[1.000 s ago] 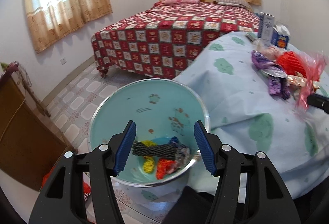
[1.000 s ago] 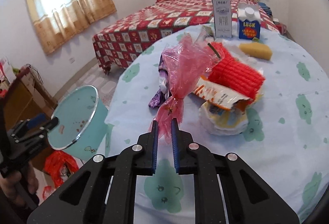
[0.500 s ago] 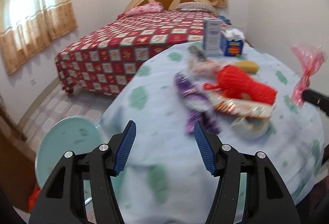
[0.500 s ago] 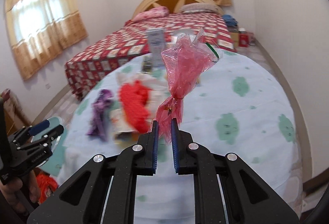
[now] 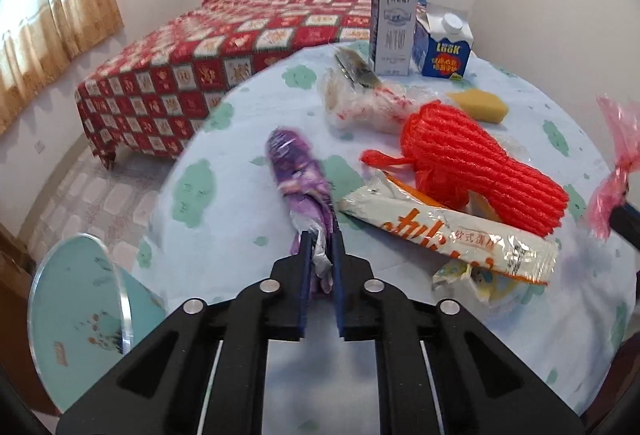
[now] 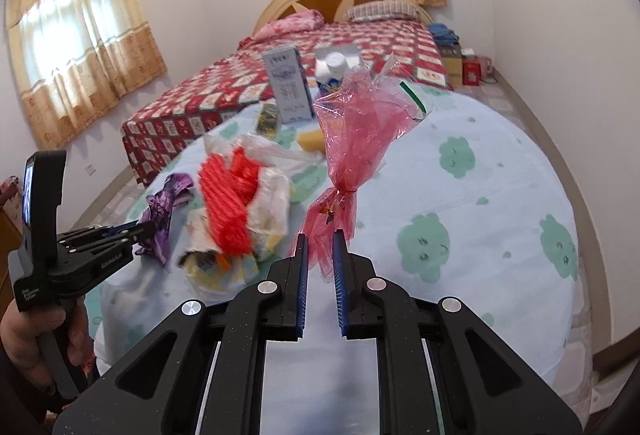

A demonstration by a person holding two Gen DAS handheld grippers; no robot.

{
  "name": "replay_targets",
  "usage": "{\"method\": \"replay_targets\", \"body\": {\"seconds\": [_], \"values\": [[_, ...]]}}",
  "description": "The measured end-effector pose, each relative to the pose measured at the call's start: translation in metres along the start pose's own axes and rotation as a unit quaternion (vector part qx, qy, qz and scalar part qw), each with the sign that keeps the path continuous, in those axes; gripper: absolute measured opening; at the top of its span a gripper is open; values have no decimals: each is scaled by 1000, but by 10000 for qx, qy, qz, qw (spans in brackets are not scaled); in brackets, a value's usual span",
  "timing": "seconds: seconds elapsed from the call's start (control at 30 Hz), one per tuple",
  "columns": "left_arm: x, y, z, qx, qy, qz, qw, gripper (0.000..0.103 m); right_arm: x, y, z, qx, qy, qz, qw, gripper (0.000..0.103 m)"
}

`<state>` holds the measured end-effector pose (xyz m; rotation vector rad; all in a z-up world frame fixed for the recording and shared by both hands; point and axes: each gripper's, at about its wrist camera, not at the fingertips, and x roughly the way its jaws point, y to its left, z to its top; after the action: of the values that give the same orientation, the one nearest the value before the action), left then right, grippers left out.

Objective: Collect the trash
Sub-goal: 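Grasp the purple wrapper with the left tool while the right tool lifts the pink bag, then carry the purple wrapper and pink bag over the teal bucket with both tools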

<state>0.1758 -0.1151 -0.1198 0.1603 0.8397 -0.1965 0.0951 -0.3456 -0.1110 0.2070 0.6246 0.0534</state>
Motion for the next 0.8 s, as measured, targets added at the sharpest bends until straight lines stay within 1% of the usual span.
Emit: {"method": "replay_targets", "body": {"seconds": [0.1,0.17,0.23,0.33,0.53,0.7,0.8], "values": [[-19,15,-5,-10,-79,-10,10000,9,-6,12,7,-72,-144,136,9998,13],[-35,29,-10,-21,-193,72,9998,9,-11,26,13,-180,-243,235,9993,13],[-51,45,-16,-90,-271,116,9995,9,-13,39,17,-278,-293,376,9985,13],[-72,66,-27,-150,-408,283,9987,9,-14,59,20,-447,-320,512,9972,13],[-99,104,-50,-251,-585,662,9958,9,-2,112,21,-836,-233,874,9924,13],[-114,133,-62,-447,-654,814,9935,9,9,148,17,-1145,-132,1073,9875,13],[-120,145,-66,-544,-688,869,9923,9,18,168,14,-1318,-84,1159,9844,13]]}}
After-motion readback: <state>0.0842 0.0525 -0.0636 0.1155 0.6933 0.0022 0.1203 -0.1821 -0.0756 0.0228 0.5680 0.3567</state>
